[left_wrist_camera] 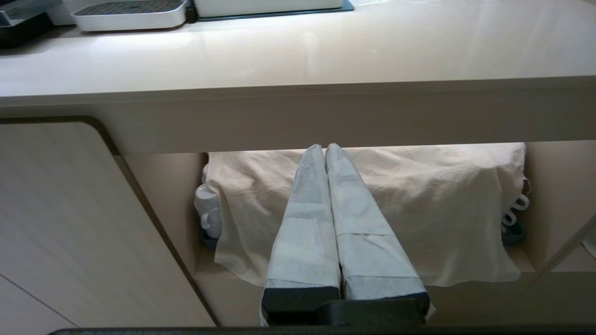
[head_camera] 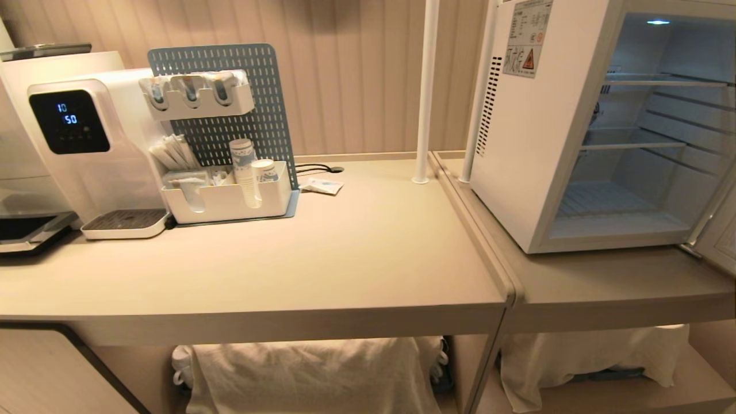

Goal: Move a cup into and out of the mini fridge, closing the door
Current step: Put the paper cup in the freezer

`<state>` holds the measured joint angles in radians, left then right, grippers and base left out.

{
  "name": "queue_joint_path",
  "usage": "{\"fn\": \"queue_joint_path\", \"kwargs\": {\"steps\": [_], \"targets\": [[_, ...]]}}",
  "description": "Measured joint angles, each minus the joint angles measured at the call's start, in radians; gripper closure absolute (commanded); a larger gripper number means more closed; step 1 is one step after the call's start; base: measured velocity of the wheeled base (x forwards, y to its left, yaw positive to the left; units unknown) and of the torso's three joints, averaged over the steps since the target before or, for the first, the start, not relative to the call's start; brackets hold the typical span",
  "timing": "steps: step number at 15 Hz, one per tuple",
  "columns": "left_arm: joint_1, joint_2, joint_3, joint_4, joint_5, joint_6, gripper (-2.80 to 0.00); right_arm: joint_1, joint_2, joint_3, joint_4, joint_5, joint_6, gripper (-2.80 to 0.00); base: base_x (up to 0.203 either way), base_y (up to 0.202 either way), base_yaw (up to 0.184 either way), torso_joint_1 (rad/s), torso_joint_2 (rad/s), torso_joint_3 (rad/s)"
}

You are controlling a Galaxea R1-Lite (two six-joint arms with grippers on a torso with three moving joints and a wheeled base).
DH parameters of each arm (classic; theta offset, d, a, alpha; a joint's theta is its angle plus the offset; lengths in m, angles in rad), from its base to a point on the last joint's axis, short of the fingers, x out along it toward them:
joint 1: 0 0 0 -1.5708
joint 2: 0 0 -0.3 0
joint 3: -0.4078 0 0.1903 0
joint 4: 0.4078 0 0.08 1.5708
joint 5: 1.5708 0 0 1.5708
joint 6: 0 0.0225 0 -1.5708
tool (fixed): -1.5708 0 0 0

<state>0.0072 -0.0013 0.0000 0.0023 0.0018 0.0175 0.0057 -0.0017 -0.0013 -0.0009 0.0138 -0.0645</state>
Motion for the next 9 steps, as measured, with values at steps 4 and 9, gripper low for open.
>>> {"fn": "queue_joint_path", "kwargs": {"steps": [4, 9], "targets": [[0.000, 0.000, 0.000, 0.000, 0.000, 0.001, 0.00, 0.000, 0.000, 0.000, -0.001, 0.000, -0.001, 0.00, 0.000, -0.196, 0.000, 0.001, 0.00, 0.002], [0.000, 0.000, 0.000, 0.000, -0.001, 0.001, 0.00, 0.000, 0.000, -0.001, 0.000, 0.000, -0.001, 0.00, 0.000, -0.193, 0.002, 0.004, 0.00, 0.002]]}}
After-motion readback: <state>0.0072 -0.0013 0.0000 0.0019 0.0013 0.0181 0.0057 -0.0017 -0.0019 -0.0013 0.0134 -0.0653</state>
